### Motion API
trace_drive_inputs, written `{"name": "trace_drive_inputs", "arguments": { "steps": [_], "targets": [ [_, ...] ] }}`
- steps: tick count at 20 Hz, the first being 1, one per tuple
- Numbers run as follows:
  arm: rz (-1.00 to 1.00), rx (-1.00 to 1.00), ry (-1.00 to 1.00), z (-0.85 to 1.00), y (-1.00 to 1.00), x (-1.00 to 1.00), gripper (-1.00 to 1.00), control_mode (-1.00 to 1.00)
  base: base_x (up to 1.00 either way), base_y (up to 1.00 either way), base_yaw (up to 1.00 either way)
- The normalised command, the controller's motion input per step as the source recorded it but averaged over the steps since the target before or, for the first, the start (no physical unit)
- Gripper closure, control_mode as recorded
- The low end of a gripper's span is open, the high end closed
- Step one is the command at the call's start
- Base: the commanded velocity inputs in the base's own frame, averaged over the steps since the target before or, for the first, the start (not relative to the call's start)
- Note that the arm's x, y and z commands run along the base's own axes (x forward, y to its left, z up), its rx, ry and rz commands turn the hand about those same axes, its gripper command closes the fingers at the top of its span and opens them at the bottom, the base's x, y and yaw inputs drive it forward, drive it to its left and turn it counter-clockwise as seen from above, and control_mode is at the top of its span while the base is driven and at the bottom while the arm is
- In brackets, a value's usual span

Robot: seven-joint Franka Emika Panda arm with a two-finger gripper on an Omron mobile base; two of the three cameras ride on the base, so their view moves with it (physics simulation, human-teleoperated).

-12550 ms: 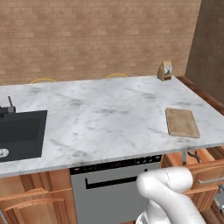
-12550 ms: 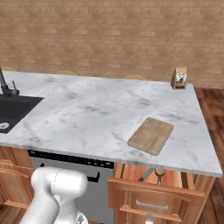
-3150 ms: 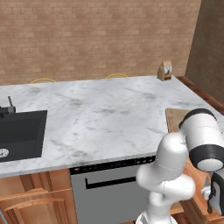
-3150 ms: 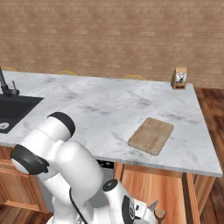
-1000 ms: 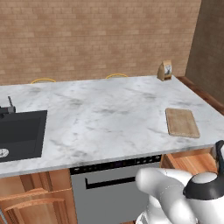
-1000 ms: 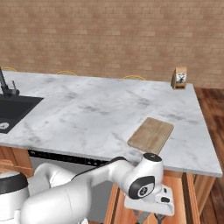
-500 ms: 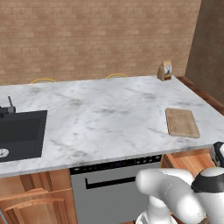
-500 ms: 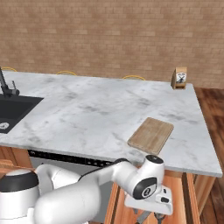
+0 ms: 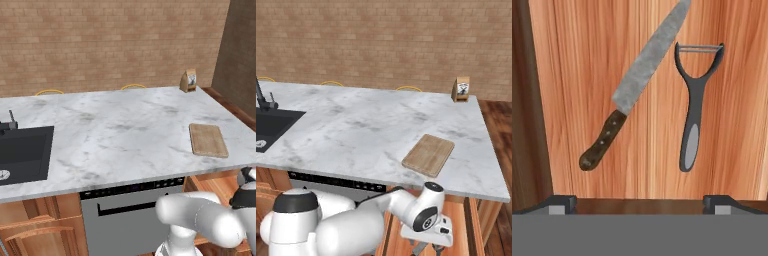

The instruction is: Open the drawer on the right and place the cutting tools on the cutting board.

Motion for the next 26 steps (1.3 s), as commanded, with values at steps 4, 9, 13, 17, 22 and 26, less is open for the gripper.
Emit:
{"name": "trace_drive_inputs", "arguments": {
  "steps": [4,9,13,17,22,26],
  "targets": [
    [0.0,0.0,0.0,-0.3,-0.17,0.05,-1.0,-1.0,0.0,0.0,0.0],
    [0.0,0.01,0.0,-0.28,-0.36,0.06,-1.0,-1.0,0.0,0.0,0.0],
    [0.0,0.03,0.0,-0.29,-0.28,0.19,-1.0,-1.0,0.0,0.0,0.0],
    [0.0,0.03,0.0,-0.32,-0.24,0.24,-1.0,-1.0,0.0,0.0,0.0],
    [0.0,0.02,0.02,-0.33,-0.28,0.19,-1.0,-1.0,0.0,0.0,0.0],
    [0.0,0.02,0.03,-0.32,-0.28,0.03,-1.0,-1.0,0.0,0.0,0.0]
  ]
}}
